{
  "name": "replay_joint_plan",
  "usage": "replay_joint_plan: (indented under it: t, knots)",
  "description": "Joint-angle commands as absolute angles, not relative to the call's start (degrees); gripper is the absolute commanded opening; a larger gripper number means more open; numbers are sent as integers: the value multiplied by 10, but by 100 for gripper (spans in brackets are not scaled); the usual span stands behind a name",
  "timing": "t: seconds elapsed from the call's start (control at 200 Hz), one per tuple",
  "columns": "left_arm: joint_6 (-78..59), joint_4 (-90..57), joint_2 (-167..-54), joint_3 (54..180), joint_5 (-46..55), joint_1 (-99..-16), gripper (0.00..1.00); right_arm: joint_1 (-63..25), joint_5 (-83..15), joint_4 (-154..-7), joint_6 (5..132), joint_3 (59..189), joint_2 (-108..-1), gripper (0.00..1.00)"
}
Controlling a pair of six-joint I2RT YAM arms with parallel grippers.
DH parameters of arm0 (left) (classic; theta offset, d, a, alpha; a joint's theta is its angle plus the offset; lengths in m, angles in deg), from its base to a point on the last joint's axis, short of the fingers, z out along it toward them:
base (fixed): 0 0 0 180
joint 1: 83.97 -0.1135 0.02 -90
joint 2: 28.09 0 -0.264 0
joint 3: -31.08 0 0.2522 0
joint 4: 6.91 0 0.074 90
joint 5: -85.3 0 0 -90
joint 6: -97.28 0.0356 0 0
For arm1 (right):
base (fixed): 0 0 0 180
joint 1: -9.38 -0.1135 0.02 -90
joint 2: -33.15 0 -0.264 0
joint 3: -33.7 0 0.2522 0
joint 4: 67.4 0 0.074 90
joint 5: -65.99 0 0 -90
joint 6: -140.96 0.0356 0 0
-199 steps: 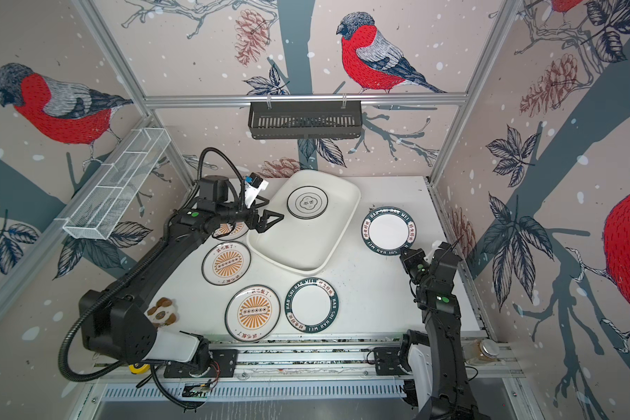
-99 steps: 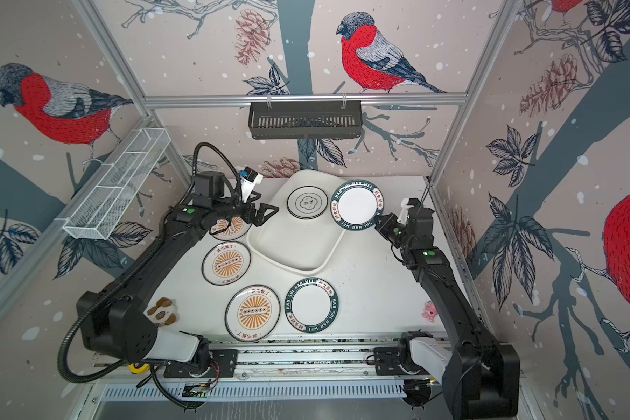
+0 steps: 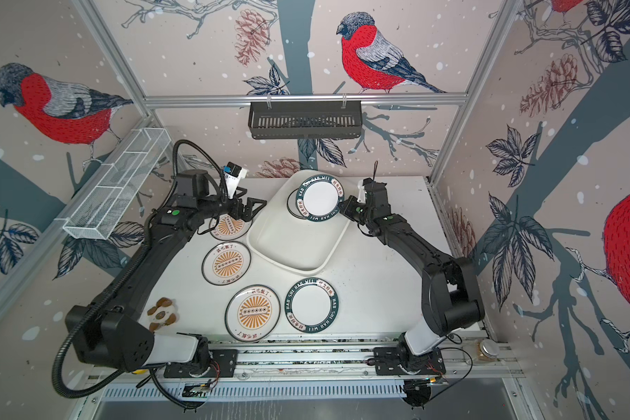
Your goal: Place the plates into the plastic bin on the countertop
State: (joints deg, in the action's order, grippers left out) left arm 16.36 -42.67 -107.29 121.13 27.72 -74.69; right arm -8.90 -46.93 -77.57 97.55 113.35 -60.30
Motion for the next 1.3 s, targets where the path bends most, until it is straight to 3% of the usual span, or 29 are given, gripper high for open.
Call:
replay_joint_plan:
  t: [0.0, 0.505, 1.296]
  knots:
    - [172, -428, -1074, 1217, 290, -748, 98, -97, -488, -742, 970, 1165, -645, 1]
    - [181, -439, -1078, 1210, 319, -748, 98, -94, -526, -755, 960, 1340, -856, 1]
    - [182, -449, -1109, 1220, 349, -748, 98, -78, -556, -838, 951, 1498, -996, 6]
